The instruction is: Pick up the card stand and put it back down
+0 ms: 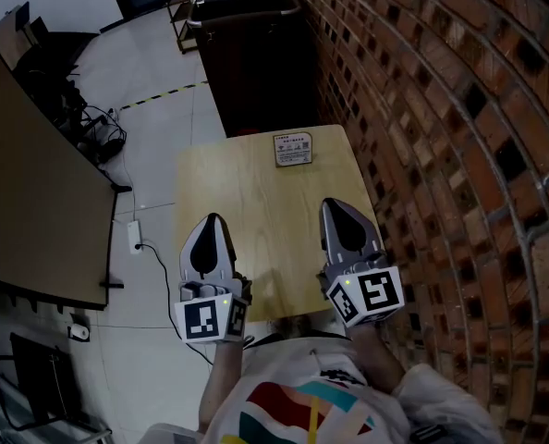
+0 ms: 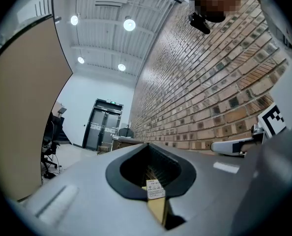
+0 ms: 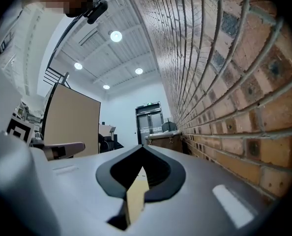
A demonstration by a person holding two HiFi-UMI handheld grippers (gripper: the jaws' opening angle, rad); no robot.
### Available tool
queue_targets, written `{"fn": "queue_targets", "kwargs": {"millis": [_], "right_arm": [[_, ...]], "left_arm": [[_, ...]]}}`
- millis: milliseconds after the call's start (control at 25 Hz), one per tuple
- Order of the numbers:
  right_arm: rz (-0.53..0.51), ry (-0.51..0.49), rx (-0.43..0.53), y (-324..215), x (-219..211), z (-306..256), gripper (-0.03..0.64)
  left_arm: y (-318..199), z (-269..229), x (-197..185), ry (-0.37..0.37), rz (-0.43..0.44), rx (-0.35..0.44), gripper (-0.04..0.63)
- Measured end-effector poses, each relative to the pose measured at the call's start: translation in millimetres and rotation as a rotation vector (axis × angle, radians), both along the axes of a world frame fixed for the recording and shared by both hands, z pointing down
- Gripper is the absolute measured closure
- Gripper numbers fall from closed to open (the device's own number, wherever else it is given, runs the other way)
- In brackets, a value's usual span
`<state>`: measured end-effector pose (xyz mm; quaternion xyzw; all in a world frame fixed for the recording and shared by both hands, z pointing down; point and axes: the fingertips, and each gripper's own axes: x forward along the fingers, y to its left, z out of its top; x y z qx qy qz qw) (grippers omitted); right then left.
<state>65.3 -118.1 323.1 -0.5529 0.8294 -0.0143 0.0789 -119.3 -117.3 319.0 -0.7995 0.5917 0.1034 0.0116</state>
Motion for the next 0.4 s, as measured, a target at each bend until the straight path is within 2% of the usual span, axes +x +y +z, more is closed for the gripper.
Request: {"fn": "queue_targets", "kwargs": {"millis": [160,240,400], "right_arm": [[-0.034,-0.034,0.008,3.2,-5.0,-4.8,0.617],[-0.071,-0.09,0.007,5.1,-9.1,-9.7,0.617],[-0.149,-0.196,0.02,8.8,-17.4,-23.1,0.617]], "left_arm": [[-2.8,-5.0,-2.0,0.01,-0.02,0.012,0.589],[-3.9,-5.1,-1.6,0.018,-0.015,0.011,0.589],[-9.5,-0.4,-3.1,0.106,0.01,-0.014,0.589]]}}
